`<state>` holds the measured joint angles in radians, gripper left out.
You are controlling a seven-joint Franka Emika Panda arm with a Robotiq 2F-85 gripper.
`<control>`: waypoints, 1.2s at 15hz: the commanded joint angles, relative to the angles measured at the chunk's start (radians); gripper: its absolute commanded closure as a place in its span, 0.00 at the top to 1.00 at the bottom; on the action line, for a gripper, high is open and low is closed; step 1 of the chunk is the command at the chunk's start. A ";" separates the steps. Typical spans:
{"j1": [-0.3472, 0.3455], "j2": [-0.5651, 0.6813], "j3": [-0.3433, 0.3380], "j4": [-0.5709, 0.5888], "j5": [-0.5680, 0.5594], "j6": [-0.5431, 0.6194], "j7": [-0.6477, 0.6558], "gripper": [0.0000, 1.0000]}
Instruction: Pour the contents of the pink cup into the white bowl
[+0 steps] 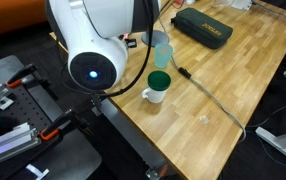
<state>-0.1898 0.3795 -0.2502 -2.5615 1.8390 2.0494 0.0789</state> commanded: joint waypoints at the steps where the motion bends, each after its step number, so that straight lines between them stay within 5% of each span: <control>1: -0.013 0.006 0.000 -0.008 0.048 -0.028 -0.022 0.04; 9: -0.023 0.059 0.001 -0.002 0.124 -0.093 -0.037 0.04; 10: -0.025 0.065 0.000 -0.002 0.129 -0.108 -0.039 0.30; 16: -0.032 0.073 -0.012 -0.006 0.126 -0.153 -0.042 0.75; 17: -0.016 0.072 -0.011 -0.001 0.112 -0.119 -0.016 0.56; 18: -0.017 0.072 -0.012 -0.001 0.112 -0.124 -0.017 0.63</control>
<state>-0.2056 0.4516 -0.2624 -2.5636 1.9535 1.9252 0.0613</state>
